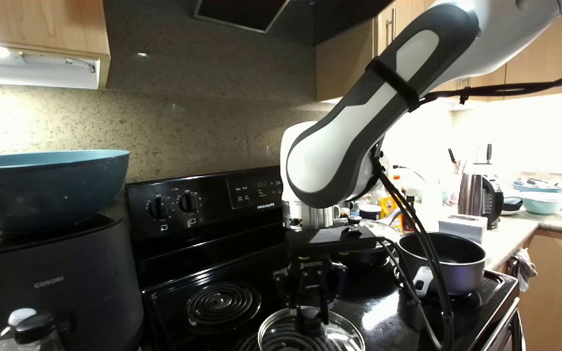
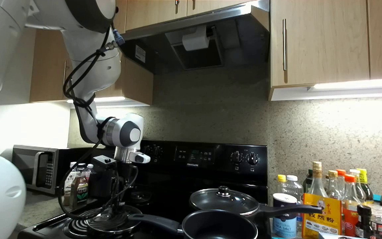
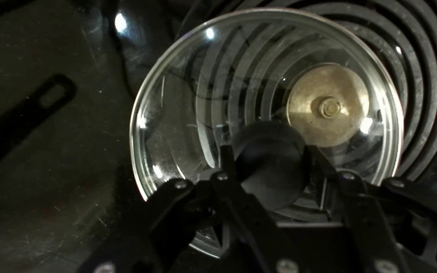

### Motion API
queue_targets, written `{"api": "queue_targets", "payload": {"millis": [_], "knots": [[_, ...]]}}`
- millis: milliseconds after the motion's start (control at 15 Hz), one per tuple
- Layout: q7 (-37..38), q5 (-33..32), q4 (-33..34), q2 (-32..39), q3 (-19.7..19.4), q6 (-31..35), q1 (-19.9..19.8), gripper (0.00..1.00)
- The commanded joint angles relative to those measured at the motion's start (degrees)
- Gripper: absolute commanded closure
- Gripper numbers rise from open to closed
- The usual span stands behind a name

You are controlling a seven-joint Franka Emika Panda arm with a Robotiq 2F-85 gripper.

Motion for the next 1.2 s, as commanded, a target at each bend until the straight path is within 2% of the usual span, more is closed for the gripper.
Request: {"api": "queue_targets", "payload": {"millis": [0,400,467,800,867,1133], "knots": [[1.53,0.12,-2.3,-3.51,-0.31,0.66,0.15,0.77],[8.36,-7.34,-2.52,-10.67,-0.38,-1.82,0.16,0.77],[5.85,-5.67,0.03,-5.84,-0.02,-0.81,-0.37,0.52],[6.7,-6.3,-1.2,-8.89,0.29,-1.66,-0.68,0.52],[6.71,-6.3,-1.35,-8.88,0.29,-1.66,-0.68,0.77],[5.73,-6.22,-0.27,-10.42,0.42,-1.97,-0.76,0.77]]}}
